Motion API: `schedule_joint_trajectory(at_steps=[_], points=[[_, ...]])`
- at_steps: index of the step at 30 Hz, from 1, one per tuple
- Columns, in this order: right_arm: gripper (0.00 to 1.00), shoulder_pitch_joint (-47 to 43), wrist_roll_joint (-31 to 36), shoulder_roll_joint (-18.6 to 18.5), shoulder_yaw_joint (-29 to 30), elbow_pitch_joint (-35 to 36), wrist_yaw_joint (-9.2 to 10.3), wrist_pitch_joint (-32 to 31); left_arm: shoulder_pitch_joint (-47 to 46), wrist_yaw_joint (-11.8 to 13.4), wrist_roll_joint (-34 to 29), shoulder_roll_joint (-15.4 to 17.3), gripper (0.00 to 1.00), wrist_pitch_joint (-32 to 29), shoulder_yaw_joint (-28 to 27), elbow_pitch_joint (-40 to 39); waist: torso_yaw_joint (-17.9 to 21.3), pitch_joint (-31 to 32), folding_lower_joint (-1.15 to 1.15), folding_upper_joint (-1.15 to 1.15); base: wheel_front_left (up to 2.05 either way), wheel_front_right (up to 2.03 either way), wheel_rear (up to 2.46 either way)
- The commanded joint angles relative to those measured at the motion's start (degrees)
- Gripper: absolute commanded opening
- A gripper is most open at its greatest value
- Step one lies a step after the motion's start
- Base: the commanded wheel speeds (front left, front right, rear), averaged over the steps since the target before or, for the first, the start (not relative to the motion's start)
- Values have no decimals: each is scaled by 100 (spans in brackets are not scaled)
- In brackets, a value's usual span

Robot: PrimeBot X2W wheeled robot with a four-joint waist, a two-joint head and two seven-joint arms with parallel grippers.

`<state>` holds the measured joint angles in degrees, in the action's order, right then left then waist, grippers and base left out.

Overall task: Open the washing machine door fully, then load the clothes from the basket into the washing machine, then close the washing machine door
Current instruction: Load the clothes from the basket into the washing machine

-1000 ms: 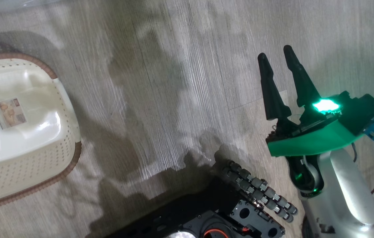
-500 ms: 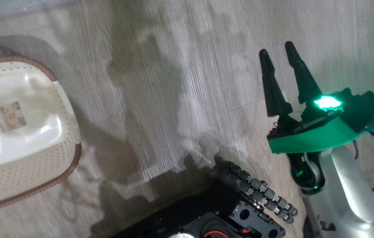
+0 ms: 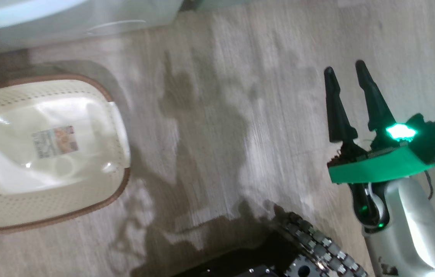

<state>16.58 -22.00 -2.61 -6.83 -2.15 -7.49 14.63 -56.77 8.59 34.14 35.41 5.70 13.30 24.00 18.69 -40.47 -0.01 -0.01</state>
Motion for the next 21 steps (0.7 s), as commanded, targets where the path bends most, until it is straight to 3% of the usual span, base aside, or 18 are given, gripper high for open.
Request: schedule_joint_trajectory(at_steps=[1, 12, 17, 21], points=[[100, -226, 72, -27, -35, 137, 0, 37, 192, 116, 10, 193, 100, 129, -215, -383, -263, 265, 1, 1, 0, 0, 0], [100, -400, 590, -27, 357, 217, 0, -39, 2609, 1173, -222, -415, 100, 739, -159, -2843, -920, 886, 1, 1, 0, 0, 0], [100, -407, 838, -27, 537, 347, 0, -243, 3382, 1415, -378, -650, 100, 857, -100, -3459, -1205, 1183, 1, 1, 0, 0, 0], [100, -468, 997, -27, 664, 424, 0, -411, 3854, 1434, -465, -865, 100, 909, -99, -3671, -1397, 1460, 1, 1, 0, 0, 0]])
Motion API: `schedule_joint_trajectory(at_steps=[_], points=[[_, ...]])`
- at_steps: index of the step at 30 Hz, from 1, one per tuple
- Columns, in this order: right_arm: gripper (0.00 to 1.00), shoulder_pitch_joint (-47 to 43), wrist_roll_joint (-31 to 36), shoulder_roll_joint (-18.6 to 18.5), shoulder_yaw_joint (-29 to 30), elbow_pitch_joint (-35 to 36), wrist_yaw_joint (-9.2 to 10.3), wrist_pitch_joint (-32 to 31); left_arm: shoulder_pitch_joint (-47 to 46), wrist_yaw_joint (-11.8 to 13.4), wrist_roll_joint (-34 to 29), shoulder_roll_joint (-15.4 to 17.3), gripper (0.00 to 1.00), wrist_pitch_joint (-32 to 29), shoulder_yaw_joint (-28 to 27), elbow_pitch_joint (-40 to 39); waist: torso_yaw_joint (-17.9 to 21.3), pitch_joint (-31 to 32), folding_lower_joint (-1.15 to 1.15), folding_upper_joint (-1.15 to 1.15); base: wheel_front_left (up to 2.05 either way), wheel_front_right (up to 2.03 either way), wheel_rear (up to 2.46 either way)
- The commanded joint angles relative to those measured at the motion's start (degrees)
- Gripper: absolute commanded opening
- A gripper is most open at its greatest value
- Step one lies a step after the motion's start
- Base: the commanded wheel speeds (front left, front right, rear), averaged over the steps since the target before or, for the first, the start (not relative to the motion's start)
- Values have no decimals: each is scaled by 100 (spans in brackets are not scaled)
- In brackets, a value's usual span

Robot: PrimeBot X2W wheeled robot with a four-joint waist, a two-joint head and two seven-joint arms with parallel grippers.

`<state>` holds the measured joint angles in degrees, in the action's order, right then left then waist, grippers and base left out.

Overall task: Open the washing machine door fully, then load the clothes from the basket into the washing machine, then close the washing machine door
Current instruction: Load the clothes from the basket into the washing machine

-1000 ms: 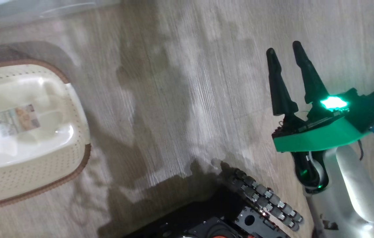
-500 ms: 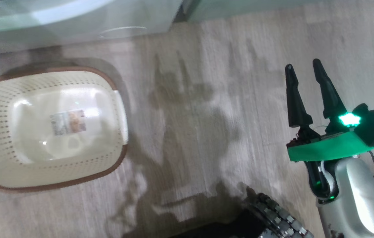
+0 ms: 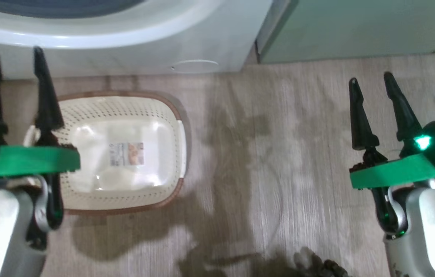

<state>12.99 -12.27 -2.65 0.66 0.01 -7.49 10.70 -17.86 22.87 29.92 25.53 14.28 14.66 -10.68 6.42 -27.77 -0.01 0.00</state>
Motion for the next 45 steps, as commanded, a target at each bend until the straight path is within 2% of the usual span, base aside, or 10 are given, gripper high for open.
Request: schedule_joint_trajectory(at_steps=[1, 10, 25, 34, 45], points=[[100, -146, 84, -22, -42, 225, 0, -89, 163, -26, -94, 16, 100, 63, -243, -212, -240, 350, 1, 0, 0, 0, 0], [100, -470, 189, -22, 70, 238, 0, -353, 778, -335, -460, -446, 100, 71, -384, -30, -417, 1050, 1, 0, 0, 0, 0], [100, -1059, 142, -22, 140, 309, 0, -575, 1229, -912, -846, -762, 100, 72, -440, 521, -413, 1820, 1, 0, 0, 0, 0], [100, -1221, 121, -22, 112, 334, 0, -652, 1355, -1003, -750, -691, 100, -38, -417, 837, -375, 2014, 1, 0, 0, 0, 0], [100, -1212, 111, -22, 86, 358, 0, -661, 1352, -970, -714, -679, 100, -49, -402, 846, -403, 2028, 1, 0, 0, 0, 0]])
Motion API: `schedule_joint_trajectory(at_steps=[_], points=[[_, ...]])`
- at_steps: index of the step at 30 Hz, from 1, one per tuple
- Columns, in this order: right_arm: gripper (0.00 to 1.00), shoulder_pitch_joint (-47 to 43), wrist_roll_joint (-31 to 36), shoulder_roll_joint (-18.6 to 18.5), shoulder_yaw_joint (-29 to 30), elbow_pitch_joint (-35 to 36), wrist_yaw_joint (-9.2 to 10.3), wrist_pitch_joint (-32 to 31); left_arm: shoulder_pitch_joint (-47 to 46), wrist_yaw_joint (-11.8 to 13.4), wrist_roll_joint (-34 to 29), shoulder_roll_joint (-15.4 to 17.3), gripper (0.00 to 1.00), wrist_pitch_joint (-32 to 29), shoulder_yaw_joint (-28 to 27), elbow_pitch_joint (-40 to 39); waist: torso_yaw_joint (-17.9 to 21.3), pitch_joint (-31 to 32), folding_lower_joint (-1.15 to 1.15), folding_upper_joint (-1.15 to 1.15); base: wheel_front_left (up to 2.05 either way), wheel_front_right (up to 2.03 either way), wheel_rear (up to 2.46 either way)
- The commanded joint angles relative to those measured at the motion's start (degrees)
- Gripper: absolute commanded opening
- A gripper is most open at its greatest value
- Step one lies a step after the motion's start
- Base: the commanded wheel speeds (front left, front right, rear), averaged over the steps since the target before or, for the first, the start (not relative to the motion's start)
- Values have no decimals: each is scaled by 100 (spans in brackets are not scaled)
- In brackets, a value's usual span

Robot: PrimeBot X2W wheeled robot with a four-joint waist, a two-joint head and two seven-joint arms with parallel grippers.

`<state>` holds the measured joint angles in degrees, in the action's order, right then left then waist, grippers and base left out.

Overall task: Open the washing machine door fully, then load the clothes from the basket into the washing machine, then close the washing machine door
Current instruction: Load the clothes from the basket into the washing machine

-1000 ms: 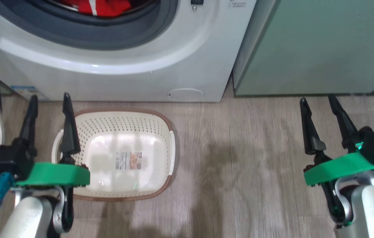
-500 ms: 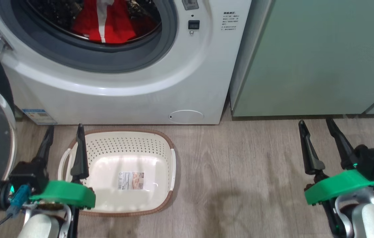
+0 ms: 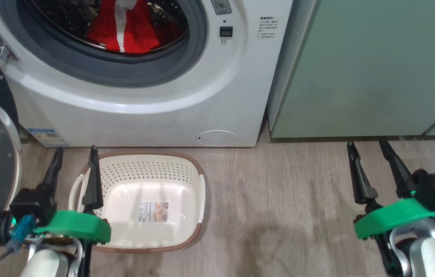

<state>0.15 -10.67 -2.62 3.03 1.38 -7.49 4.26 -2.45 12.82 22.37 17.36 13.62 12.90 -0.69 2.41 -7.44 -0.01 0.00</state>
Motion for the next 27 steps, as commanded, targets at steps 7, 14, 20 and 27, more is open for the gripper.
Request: schedule_joint_trajectory(at_steps=[7, 14, 20, 27], points=[[100, 118, -52, -26, -160, 266, 0, -15, -279, 42, 52, 150, 100, 21, -224, -198, -15, -129, 1, 0, 0, 0, 0], [100, 202, -76, -26, -221, 391, 0, 16, -716, -11, 87, 188, 100, -27, -245, -191, 46, -426, 1, 0, 0, 0, 0], [100, 396, -149, -26, -332, 573, 0, 96, -1667, -220, 205, 290, 100, -323, -257, 8, 226, -1024, 1, 0, 0, 0, 0], [100, 742, -399, -26, -571, 450, 0, 398, -3319, -607, 407, 543, 100, -1069, -252, 775, 698, -1934, 1, 0, 0, 0, 0]])
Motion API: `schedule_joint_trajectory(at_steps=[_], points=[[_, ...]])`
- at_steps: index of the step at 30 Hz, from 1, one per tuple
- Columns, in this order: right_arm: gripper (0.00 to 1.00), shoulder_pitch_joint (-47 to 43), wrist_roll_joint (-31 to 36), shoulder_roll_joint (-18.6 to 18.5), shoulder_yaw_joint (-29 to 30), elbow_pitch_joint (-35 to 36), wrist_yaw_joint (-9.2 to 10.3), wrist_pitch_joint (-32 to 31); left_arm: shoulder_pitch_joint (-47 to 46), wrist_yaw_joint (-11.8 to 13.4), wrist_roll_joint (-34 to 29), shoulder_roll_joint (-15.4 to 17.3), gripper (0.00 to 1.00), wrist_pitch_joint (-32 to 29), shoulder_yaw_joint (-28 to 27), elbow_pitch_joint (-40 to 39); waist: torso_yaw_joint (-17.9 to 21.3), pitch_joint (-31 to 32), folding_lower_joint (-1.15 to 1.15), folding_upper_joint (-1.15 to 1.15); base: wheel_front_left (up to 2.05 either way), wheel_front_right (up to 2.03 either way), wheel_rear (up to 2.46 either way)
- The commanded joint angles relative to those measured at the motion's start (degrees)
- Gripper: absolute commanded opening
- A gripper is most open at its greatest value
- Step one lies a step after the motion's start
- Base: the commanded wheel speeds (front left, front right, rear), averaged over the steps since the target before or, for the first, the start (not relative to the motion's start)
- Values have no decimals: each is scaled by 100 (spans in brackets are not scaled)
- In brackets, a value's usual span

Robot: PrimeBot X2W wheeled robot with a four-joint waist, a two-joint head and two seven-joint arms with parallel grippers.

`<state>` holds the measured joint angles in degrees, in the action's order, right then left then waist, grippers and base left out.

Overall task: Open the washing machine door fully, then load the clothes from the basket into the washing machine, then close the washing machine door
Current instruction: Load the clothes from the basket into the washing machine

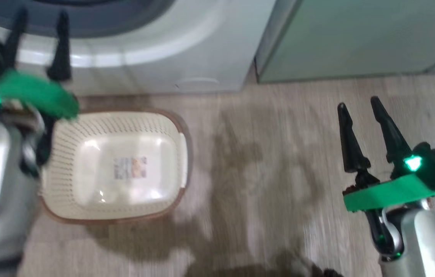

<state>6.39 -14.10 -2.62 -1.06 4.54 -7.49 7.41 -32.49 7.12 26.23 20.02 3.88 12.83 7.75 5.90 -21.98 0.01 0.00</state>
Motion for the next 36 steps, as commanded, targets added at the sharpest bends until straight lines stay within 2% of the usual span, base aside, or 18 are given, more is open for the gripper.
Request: schedule_joint_trajectory(at_steps=[1, 6, 16, 26, 27, 34, 35, 36], points=[[100, 167, -105, -26, -206, 78, 0, 149, -547, -110, 55, 326, 100, -202, -246, 84, 434, -595, -1, 0, 0, 0, 0], [100, 385, -361, -26, -416, -241, 0, 474, -1581, -427, 195, 663, 100, -829, -270, 954, 846, -1107, -1, 0, 0, 0, 0], [100, 790, -826, -26, -818, -697, 0, 749, -3146, -744, 204, 1484, 100, -1968, -312, 2071, 1447, -1772, -1, 0, 0, 0, 0], [100, 945, -1131, -26, -912, -565, 0, 757, -4097, -653, -226, 2384, 100, -3140, -143, 2402, 1724, -2155, -1, 0, 0, 0, 0], [100, 945, -1131, -26, -912, -565, 0, 757, -4097, -653, -226, 2384, 100, -3140, -143, 2402, 1724, -2155, -1, 0, 0, 0, 0], [100, 994, -1233, -26, -991, -530, 0, 758, -4288, -479, -357, 2727, 100, -4164, -17, 2298, 1825, -2295, -1, 0, 0, 0, 0], [100, 1004, -1246, -26, -1002, -526, 0, 758, -4303, -466, -362, 2763, 67, -4250, -11, 2253, 1840, -2313, -1, 0, 0, 0, 0], [100, 1010, -1254, -26, -1008, -522, 0, 758, -4311, -473, -362, 2796, 17, -4364, 8, 2222, 1851, -2329, -1, 0, 0, 0, 0]])
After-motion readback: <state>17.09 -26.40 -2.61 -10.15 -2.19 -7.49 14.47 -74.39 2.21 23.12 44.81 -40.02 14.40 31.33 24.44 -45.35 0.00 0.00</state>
